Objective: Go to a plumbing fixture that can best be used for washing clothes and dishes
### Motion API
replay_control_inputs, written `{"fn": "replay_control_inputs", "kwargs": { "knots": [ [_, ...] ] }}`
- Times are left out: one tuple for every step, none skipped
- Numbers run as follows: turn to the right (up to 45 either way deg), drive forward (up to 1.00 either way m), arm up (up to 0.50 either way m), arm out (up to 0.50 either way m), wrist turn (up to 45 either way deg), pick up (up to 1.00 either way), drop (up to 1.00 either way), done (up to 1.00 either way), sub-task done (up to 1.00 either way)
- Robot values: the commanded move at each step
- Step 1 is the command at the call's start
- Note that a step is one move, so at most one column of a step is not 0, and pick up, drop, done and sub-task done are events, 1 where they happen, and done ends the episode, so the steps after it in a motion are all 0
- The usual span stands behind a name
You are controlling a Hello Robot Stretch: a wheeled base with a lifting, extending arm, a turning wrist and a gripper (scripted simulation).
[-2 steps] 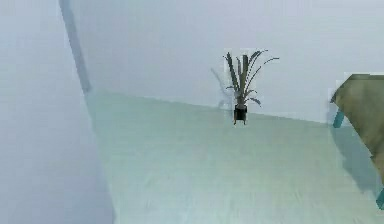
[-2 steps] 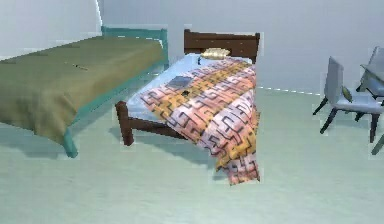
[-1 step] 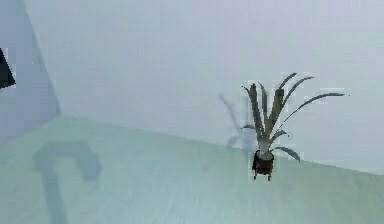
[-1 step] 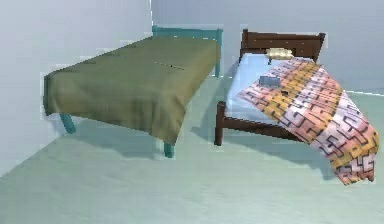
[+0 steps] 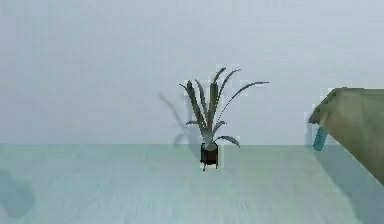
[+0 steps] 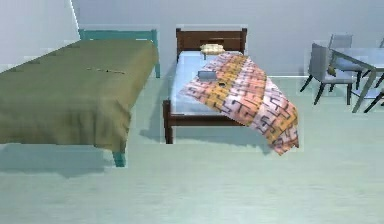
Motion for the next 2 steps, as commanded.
{"fn": "replay_control_inputs", "kwargs": {
  "knots": [
    [0.0,0.1,0.0,0.0,0.0,0.0,0.0,0.0,0.0],
    [-42.0,0.0,0.0,0.0,0.0,0.0,0.0,0.0,0.0]
  ]
}}
